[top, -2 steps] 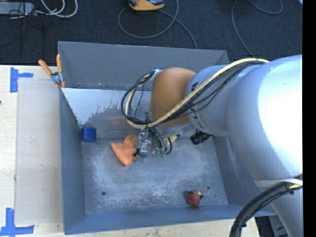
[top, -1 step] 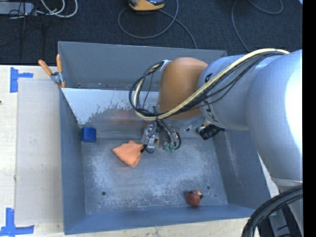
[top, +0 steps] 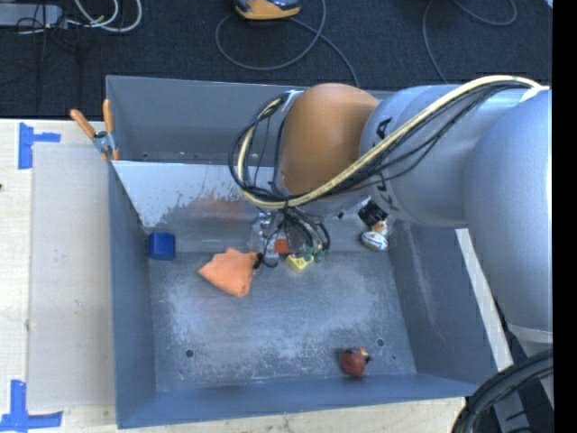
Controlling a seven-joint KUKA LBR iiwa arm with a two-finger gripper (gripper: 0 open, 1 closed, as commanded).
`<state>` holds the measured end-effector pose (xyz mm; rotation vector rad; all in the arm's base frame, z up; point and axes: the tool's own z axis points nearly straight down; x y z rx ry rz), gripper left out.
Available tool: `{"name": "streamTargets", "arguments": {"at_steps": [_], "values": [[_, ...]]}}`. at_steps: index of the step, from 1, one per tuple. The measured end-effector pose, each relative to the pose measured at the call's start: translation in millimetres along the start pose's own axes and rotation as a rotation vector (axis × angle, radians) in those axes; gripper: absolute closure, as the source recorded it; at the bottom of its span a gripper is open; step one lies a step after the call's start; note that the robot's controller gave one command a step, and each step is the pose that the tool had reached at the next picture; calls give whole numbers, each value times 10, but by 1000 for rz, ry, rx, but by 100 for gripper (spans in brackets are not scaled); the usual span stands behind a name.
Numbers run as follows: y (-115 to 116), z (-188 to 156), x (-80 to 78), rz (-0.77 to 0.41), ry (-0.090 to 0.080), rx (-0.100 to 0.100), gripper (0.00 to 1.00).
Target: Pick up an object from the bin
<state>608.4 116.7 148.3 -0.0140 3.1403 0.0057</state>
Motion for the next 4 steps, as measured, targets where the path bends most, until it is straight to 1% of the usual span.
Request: {"name": "streamTargets", "arguments": {"at_steps": [1,2,3,4], "values": [[-65,-68,147,-173,8,-1,100],[-138,92,79,64,5,-1,100],[-1,-118,34,-109,9,0,100],[-125,-557,-55,-143,6,-2,100]]}}
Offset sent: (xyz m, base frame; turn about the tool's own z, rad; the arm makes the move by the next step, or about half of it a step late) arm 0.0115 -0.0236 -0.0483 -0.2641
